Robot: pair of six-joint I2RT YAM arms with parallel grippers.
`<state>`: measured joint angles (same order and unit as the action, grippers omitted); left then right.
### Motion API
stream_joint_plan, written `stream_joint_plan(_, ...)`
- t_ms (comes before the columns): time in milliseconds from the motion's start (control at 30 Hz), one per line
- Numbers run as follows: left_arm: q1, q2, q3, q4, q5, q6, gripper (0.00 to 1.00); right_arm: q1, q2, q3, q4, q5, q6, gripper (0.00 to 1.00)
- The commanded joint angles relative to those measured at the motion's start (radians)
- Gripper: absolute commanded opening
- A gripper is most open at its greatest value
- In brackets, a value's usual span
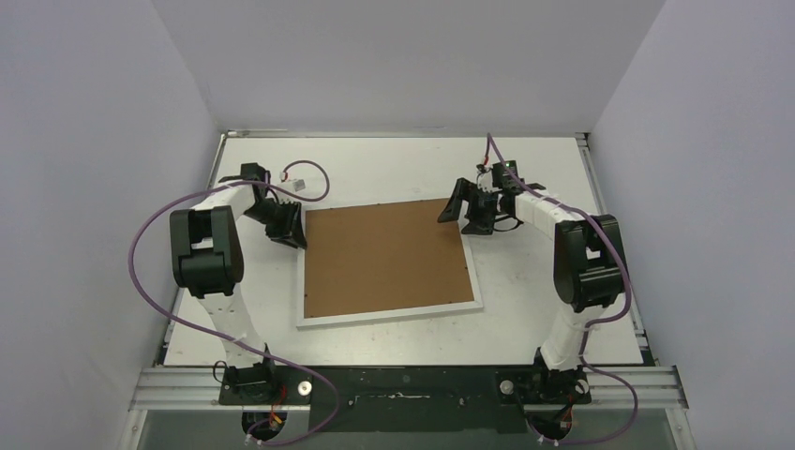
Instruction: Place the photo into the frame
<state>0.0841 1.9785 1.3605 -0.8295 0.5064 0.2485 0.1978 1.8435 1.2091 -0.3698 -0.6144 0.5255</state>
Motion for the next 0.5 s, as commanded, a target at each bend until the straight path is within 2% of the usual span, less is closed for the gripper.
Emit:
stream_joint_plan(0,-0.021,0.017,0.035,0.041,0.011,0.050,0.02,0.005,0.030,0.048,0.066,0.002,0.015,0.83)
stream_joint_plan(467,-0.024,0.020,0.039,0.031,0.015,0.058,0.02,-0.015,0.062,0.078,0.076,0.016,0.021,0.83)
